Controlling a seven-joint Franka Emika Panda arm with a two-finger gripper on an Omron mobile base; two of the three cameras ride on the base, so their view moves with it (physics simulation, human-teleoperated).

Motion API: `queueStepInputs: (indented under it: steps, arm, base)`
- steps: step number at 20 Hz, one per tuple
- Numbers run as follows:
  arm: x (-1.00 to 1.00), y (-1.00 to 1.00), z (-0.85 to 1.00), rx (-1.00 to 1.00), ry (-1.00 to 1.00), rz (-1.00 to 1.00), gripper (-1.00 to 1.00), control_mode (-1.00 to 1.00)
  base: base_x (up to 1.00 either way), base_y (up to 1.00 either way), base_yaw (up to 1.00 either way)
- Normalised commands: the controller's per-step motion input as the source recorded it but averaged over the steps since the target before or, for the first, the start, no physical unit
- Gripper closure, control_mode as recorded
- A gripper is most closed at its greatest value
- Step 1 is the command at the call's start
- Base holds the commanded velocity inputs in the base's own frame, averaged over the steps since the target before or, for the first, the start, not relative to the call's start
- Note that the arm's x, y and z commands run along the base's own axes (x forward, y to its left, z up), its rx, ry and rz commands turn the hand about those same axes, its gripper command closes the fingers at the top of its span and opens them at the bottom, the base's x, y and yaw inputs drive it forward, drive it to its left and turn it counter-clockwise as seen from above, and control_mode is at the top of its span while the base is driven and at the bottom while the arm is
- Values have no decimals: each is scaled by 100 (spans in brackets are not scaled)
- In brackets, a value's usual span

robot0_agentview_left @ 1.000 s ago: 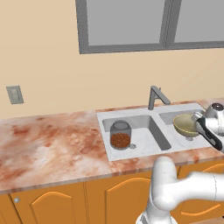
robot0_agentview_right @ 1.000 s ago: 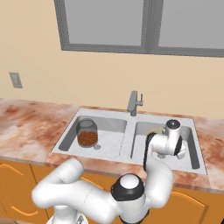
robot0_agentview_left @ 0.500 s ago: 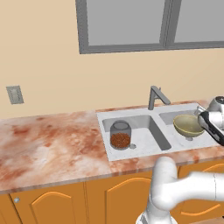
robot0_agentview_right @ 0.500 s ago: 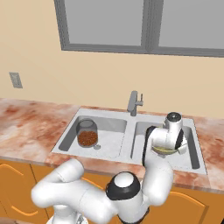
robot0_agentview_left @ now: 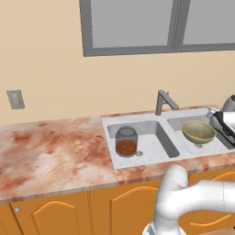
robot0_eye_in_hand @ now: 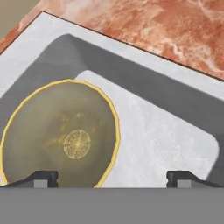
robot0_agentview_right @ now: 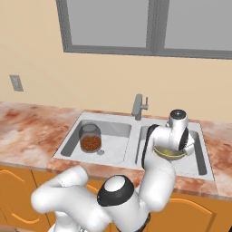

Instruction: Place the jar in the left basin and the bowl in the right basin of the sink.

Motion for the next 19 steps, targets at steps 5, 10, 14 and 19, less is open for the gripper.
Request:
queueStepInputs:
  steps: [5,10,14,19]
  arm:
    - [-27,34,41,-9,6,24,-100,-100]
    - [-24,42,37,-1,11,28,-100,-100]
    - [-25,44,37,0,4,27,-100,-100]
    - [-20,43,38,0,9,25,-100,-100]
  base:
    - [0,0,0]
    - [0,0,0]
    - [0,0,0]
    - [0,0,0]
